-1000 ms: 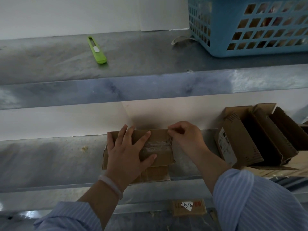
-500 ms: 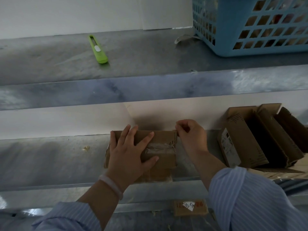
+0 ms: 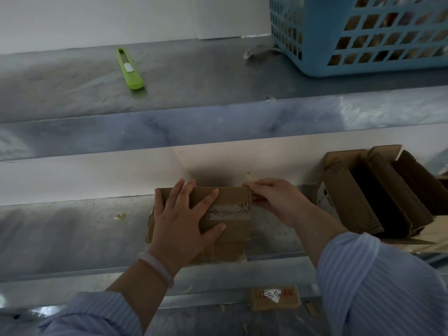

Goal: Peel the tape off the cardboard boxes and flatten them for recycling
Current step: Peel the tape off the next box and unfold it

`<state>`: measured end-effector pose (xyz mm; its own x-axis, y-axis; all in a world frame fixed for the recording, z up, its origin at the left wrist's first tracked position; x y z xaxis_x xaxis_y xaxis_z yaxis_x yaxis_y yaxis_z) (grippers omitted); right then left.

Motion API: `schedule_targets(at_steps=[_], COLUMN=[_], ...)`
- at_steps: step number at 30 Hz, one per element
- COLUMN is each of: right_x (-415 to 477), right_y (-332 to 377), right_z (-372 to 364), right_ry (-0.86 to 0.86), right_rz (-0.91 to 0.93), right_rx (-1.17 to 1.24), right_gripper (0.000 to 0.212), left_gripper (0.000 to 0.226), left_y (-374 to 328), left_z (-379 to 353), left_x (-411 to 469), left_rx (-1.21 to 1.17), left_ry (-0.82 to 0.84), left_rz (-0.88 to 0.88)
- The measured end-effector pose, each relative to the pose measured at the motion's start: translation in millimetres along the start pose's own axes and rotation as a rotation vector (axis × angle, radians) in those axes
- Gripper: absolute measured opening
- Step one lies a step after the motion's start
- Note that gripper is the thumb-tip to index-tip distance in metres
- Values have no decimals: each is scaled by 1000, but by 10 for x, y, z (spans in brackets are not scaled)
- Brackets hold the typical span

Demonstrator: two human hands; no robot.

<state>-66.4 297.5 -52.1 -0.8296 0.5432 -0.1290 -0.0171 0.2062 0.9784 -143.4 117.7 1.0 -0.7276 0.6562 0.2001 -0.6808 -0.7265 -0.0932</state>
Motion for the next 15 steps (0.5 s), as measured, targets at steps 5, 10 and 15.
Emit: schedule_targets(at_steps=[5, 10, 15], right_x=[-16, -5, 109], right_y=[-28, 12, 98], right_z=[14, 52, 110], right_ry=[-12, -8, 11], right_rz=[-34, 39, 129], right_rx=[178, 60, -334], right_gripper=[23, 9, 10], left_gripper=[71, 71, 72], left_y=[6, 17, 23], left_z=[-11, -32, -39], left_x=[-11, -16, -46], left_rx=[19, 21, 21], left_ry=[7, 10, -7], left_rz=[-4, -15, -23])
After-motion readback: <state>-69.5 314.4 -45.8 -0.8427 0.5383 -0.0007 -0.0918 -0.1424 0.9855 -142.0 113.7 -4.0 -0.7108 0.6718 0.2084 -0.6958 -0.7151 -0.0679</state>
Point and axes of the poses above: each hand's wrist, its own x-axis towards the middle knuckle, its own z-axis out of the back of the hand, y = z × x, the point moved 10 cm from there along x, towards the middle knuckle, and after that the axes turned 12 degrees about z, right-handed, at the moved point
